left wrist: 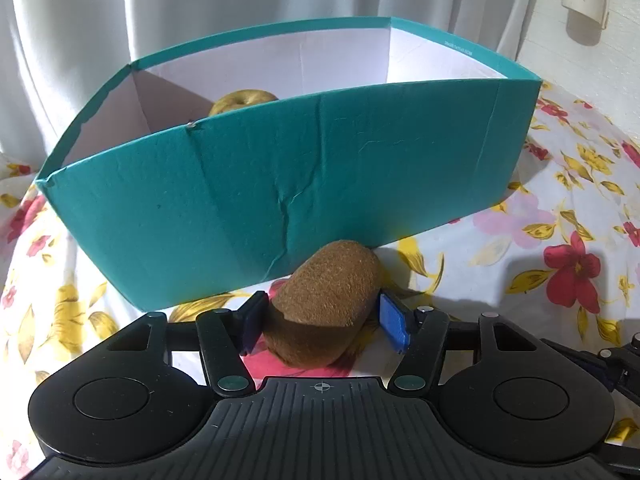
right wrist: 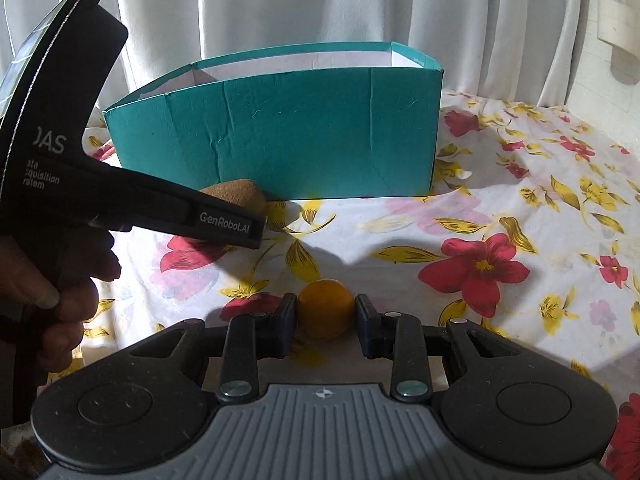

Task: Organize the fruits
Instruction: 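Carry the kiwi and small orange with both tools over the box, then open both tools to drop the kiwi and orange into the box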

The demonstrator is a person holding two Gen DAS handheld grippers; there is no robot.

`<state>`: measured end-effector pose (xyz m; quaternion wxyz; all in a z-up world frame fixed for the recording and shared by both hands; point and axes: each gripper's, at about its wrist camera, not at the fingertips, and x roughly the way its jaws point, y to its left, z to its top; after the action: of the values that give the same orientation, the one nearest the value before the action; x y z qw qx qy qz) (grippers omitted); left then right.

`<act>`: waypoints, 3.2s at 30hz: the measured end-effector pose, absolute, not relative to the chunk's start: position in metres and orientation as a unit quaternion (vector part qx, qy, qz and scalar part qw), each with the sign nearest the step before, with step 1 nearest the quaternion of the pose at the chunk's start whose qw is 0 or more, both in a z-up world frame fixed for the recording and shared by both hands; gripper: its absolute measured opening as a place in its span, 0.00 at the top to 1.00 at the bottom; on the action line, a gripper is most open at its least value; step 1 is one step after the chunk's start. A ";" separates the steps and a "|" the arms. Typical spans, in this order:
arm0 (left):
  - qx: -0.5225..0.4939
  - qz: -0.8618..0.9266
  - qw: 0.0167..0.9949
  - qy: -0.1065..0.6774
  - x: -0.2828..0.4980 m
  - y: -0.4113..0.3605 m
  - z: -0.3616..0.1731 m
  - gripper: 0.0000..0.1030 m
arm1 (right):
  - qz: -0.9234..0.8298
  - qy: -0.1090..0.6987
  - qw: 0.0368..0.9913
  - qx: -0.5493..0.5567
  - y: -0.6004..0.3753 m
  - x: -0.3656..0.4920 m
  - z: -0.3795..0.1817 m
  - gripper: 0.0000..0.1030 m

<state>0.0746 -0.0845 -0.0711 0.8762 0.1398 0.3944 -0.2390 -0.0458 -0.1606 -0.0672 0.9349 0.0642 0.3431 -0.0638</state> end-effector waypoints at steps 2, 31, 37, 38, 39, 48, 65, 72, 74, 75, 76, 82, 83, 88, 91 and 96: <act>0.141 -0.240 0.876 0.394 0.075 -0.086 -0.071 0.39 | -0.062 0.343 0.935 0.062 -0.161 -0.043 -0.068 0.70; 0.112 -0.214 0.906 0.347 0.062 -0.048 0.059 0.41 | -0.079 0.259 0.961 0.053 -0.185 -0.031 0.029 0.71; 0.094 -0.173 0.921 0.335 0.097 -0.046 0.107 0.41 | -0.064 0.258 0.963 0.044 -0.187 0.007 0.077 0.71; 0.090 -0.166 0.924 0.332 0.102 -0.045 0.115 0.41 | -0.061 0.257 0.963 0.044 -0.187 0.014 0.084 0.71; 0.084 -0.161 0.927 0.328 0.107 -0.044 0.124 0.41 | -0.055 0.256 0.964 0.041 -0.188 0.020 0.092 0.71; 0.061 -0.126 0.941 0.307 0.129 -0.045 0.146 0.41 | -0.056 0.225 0.972 0.045 -0.195 0.059 0.140 0.70; 0.059 -0.119 0.910 0.392 0.151 -0.038 0.073 0.41 | -0.040 0.306 0.949 0.064 -0.182 0.082 0.082 0.70; 0.067 -0.116 0.902 0.411 0.160 -0.041 0.059 0.41 | -0.045 0.325 0.943 0.060 -0.185 0.095 0.071 0.70; 0.071 -0.116 0.899 0.416 0.162 -0.042 0.055 0.41 | -0.045 0.331 0.941 0.058 -0.185 0.098 0.068 0.70; 0.072 -0.115 0.898 0.419 0.163 -0.043 0.053 0.41 | -0.046 0.334 0.940 0.057 -0.186 0.100 0.066 0.70; 0.074 -0.116 0.896 0.422 0.163 -0.044 0.051 0.41 | -0.046 0.337 0.939 0.057 -0.186 0.101 0.064 0.70; 0.081 -0.113 0.890 0.434 0.168 -0.047 0.041 0.41 | -0.047 0.348 0.935 0.050 -0.186 0.108 0.054 0.70; 0.082 -0.112 0.889 0.436 0.169 -0.048 0.039 0.41 | -0.046 0.351 0.934 0.050 -0.186 0.109 0.052 0.70; 0.089 -0.111 0.882 0.450 0.173 -0.050 0.030 0.40 | -0.050 0.360 0.931 0.042 -0.187 0.114 0.045 0.70; 0.094 -0.114 0.882 0.447 0.171 -0.052 0.027 0.41 | -0.052 0.366 0.928 0.041 -0.188 0.117 0.042 0.70; 0.102 -0.109 0.893 0.424 0.165 -0.051 0.036 0.23 | -0.062 0.365 0.928 0.043 -0.189 0.116 0.041 0.53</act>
<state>0.1649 -0.0513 0.0360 0.8934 0.1017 0.4238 -0.1094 0.1161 -0.1890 0.0406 0.9280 0.0427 0.3649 -0.0617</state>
